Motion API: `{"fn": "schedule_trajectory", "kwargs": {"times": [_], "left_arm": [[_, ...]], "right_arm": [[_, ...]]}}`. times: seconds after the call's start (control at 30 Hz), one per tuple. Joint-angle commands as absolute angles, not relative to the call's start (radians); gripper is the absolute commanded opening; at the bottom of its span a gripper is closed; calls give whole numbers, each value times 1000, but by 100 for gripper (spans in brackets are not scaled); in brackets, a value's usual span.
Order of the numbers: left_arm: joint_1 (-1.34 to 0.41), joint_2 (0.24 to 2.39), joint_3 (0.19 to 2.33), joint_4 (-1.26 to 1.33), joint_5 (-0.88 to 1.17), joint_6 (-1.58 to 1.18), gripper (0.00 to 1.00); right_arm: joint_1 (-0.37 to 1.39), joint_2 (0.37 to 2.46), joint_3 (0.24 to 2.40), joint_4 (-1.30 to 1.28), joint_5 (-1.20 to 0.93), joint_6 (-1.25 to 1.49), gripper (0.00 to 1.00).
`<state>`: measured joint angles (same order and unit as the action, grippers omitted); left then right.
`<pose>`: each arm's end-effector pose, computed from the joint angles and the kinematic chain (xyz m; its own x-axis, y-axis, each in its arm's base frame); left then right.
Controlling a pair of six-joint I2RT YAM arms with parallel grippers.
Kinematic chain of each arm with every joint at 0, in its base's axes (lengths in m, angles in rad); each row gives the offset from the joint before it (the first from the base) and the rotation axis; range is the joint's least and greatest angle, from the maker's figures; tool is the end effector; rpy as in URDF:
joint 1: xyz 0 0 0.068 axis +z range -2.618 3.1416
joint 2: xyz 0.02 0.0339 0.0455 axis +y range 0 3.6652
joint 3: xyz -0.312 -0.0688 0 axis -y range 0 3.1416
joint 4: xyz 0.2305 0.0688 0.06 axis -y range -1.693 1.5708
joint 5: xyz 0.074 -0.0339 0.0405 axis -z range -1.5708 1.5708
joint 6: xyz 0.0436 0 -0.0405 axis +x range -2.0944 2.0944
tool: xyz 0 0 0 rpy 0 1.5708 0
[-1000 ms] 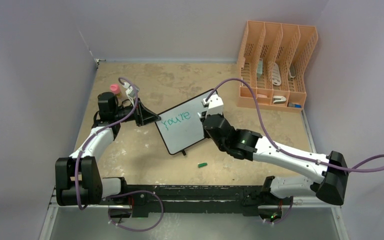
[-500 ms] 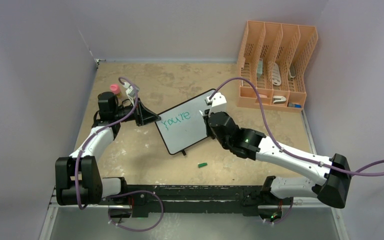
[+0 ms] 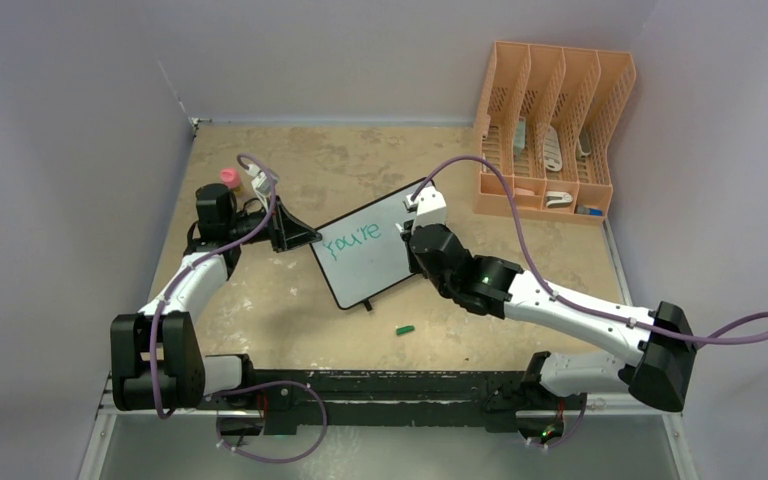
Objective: Write a sentence on the whiteboard
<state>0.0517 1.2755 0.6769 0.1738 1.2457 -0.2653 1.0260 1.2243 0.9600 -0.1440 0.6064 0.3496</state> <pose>0.2354 -0.0292 0.2954 -0.6189 -0.1159 -0.7768 0.7082 0.3453 -0.6158 0.1524 0.2035 0.3611 -0.3412 -0.0199 -0.9398 -0.3351 0.9367 0.1018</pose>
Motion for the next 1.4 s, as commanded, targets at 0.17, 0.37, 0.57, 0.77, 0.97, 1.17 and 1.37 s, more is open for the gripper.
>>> {"fn": "schedule_trajectory", "kwargs": {"times": [0.17,0.37,0.57,0.77,0.97,1.17,1.37], "left_arm": [[41,1282,696,172,1257,-229,0],[41,1282,698,172,1257,-227,0],[41,1282,698,170,1258,-227,0],[41,1282,698,172,1258,-226,0],[41,1283,698,170,1258,-225,0],[41,1282,699,168,1257,-224,0],[41,1279,698,167,1258,-223,0]], "right_arm": [[1022,1232,998,-95,633,328,0],[1021,1243,1005,-78,636,320,0],[1020,1249,1011,-70,644,317,0],[1017,1256,1014,-66,641,314,0],[1014,1265,1017,-63,645,314,0],[1011,1273,1022,-64,650,314,0],[1009,1279,1025,-61,653,314,0]]}}
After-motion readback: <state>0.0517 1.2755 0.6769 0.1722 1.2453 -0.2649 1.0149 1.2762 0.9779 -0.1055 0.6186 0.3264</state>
